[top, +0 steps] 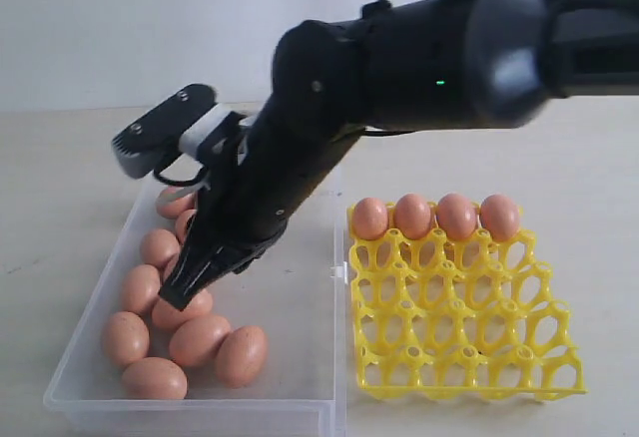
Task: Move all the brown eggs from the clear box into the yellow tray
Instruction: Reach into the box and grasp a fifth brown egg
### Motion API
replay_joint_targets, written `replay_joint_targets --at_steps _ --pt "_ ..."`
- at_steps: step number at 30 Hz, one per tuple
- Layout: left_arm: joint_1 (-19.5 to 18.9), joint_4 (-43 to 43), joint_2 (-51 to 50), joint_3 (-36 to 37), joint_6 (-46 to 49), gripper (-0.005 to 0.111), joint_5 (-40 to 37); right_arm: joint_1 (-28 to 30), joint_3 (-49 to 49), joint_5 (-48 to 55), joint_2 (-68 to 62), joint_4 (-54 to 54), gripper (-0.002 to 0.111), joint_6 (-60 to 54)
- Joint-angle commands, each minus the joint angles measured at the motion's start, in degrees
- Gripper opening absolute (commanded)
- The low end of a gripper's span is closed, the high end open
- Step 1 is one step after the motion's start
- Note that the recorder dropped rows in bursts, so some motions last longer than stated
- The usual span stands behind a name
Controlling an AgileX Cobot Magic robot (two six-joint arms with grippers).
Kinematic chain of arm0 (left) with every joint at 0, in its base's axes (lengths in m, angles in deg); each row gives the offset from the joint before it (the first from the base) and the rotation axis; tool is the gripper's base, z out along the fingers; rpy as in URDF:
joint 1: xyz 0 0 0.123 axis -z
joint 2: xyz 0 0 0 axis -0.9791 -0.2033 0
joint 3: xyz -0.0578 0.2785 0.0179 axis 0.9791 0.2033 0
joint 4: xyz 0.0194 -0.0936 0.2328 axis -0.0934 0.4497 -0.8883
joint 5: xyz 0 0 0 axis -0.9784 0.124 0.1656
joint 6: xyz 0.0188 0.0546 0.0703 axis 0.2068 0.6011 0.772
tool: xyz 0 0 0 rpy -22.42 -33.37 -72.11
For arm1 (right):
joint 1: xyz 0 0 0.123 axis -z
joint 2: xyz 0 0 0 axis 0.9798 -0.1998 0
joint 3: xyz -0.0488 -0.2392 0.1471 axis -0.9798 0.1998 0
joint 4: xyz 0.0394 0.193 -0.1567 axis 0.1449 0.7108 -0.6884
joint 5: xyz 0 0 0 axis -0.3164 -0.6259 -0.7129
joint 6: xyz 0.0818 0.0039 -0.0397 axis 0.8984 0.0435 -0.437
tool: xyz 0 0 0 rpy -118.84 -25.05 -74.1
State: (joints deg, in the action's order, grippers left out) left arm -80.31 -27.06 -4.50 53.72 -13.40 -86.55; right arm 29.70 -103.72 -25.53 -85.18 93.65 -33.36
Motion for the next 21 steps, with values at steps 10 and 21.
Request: replay_joint_targets --at_steps 10,21 --pt "0.33 0.14 0.32 -0.23 -0.29 0.000 0.52 -1.83 -15.18 4.95 -14.52 -1.81 0.059 -15.58" --pt "0.33 0.14 0.32 -0.23 -0.29 0.000 0.52 -2.85 -19.25 7.31 -19.40 -1.34 0.070 -17.13"
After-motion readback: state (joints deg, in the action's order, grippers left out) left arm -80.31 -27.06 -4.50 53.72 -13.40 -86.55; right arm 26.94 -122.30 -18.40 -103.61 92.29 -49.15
